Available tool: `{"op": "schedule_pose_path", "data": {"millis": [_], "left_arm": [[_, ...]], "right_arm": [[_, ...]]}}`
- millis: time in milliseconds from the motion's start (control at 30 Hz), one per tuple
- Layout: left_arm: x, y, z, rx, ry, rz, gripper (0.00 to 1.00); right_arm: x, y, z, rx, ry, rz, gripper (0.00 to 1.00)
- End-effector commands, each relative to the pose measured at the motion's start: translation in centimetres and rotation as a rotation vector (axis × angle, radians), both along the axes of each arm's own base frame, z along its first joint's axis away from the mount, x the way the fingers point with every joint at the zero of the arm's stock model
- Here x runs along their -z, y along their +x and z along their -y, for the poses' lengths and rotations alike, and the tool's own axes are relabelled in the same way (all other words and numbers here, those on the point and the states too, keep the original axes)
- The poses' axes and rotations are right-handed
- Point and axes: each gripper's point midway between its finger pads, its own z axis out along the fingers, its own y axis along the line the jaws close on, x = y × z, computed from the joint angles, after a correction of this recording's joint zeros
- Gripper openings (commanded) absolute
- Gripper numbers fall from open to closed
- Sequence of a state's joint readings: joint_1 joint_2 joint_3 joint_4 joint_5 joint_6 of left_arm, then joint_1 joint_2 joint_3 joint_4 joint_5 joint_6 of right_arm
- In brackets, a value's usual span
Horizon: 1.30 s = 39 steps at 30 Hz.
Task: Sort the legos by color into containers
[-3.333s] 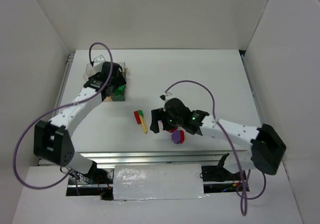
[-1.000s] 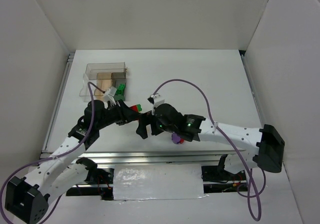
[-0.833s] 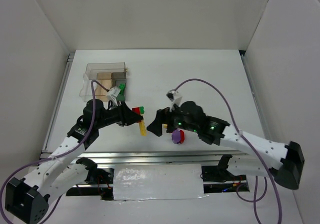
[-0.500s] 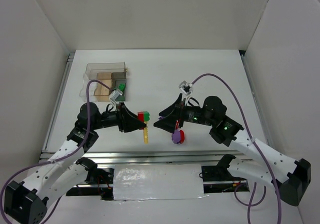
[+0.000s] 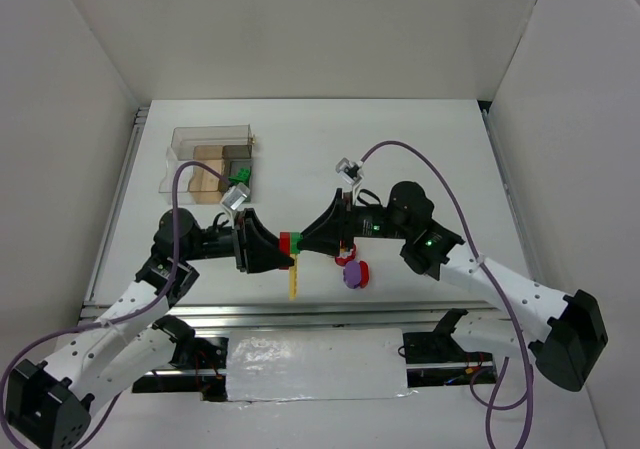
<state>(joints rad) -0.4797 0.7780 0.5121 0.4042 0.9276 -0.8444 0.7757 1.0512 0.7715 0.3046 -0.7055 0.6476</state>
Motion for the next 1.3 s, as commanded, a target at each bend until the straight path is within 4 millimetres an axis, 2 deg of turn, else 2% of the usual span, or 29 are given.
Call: {"op": "schedule_pose_path", "data": {"millis": [0,100,200,267,333,367,433,467,567,633,667,700,733,767,900,967,1000,1033,1067,1100,1133,1167,1200,1233,1267], "left_arm": [[-1.1,-0.1,0.2,0.019,-0.025,0.054,0.0],[-1.1,0.0,0.2,0.013,-0.023,0.052,0.0],[-1.4,-0.1,0.2,0.011,-0.028,0.062,0.0],[-1.3,-0.1,0.1,0.01,-0.026,0.06,0.0],[-1.3,-0.1,0.1,0.009,-0.024,0.06,0.0],[-1.3,0.0,0.1,0.005,-0.021,0.059,0.0],[-1.2,0.0,0.1,0.002,-0.02,0.056,0.0],[-1.1,0.0,0.1,0.002,-0.018,0.054,0.0],[-1.2,-0.1,0.0,0.002,-0.021,0.056,0.0],[-1.3,-0.1,-0.1,-0.011,-0.021,0.057,0.0],[-1.2,-0.1,-0.1,-0.015,-0.018,0.055,0.0],[-1.4,-0.2,-0.2,-0.015,-0.023,0.064,0.0],[-1.5,-0.3,-0.3,-0.02,-0.026,0.071,0.0],[-1.6,-0.3,-0.3,-0.023,-0.028,0.072,0.0],[-1.8,-0.1,-0.5,-0.048,-0.023,0.082,0.0],[-1.9,0.5,-0.5,-0.083,-0.012,0.081,0.0],[-0.9,0.9,-0.7,-0.108,0.032,0.029,0.0],[-0.5,1.4,-0.9,-0.144,0.067,0.002,0.0],[-1.7,3.1,-1.5,-0.251,0.097,0.04,0.0],[-1.2,4.0,-2.2,-0.324,0.146,0.01,0.0],[0.8,4.2,-3.4,-0.396,0.251,-0.087,0.0],[-0.3,6.5,-5.5,-0.585,0.301,-0.075,0.0],[0.1,7.3,-7.1,-0.684,0.358,-0.106,0.0],[1.9,6.9,-9.1,-0.774,0.46,-0.193,0.0],[0.7,7.9,-11.6,-0.926,0.483,-0.179,0.0]], "right_arm": [[-3.7,-0.6,-0.2,-0.048,0.097,0.084,0.5],[-3.6,-0.7,-0.3,-0.054,0.099,0.079,0.5],[-3.3,-0.5,-0.5,-0.056,0.089,0.067,0.58],[-3.0,-0.4,-0.7,-0.056,0.087,0.059,0.58],[-3.1,-0.4,-0.7,-0.061,0.094,0.066,0.52],[-3.0,-0.4,-0.8,-0.06,0.093,0.063,0.36],[-2.9,-0.2,-0.7,-0.048,0.09,0.07,0.15],[-2.7,0.2,-0.6,-0.03,0.086,0.071,0.01],[-2.0,0.2,-0.3,-0.025,0.081,0.104,0.0],[-2.2,0.6,0.5,-0.025,0.115,0.159,0.0],[-1.3,0.0,1.1,-0.063,0.113,0.164,0.0],[-1.8,0.0,1.7,-0.065,0.148,0.191,0.0],[-1.0,0.6,2.5,-0.047,0.146,0.184,0.0],[-1.0,0.3,3.0,-0.062,0.154,0.191,0.0],[-1.1,0.4,3.7,-0.065,0.156,0.198,0.0],[-0.9,1.1,3.9,-0.028,0.15,0.191,0.0],[-0.2,2.8,3.8,0.06,0.12,0.149,0.0],[-0.5,4.1,3.8,0.123,0.1,0.139,0.0],[0.5,6.0,3.6,0.198,0.047,0.132,0.0],[2.8,7.8,3.8,0.278,-0.05,0.031,0.0],[3.7,11.7,3.8,0.429,-0.108,-0.016,0.0],[5.1,13.7,3.9,0.503,-0.157,-0.065,0.0],[6.7,15.1,4.0,0.561,-0.221,-0.123,0.0],[8.0,18.3,3.3,0.633,-0.268,-0.163,0.0],[9.0,19.6,2.7,0.649,-0.296,-0.208,0.0]]}}
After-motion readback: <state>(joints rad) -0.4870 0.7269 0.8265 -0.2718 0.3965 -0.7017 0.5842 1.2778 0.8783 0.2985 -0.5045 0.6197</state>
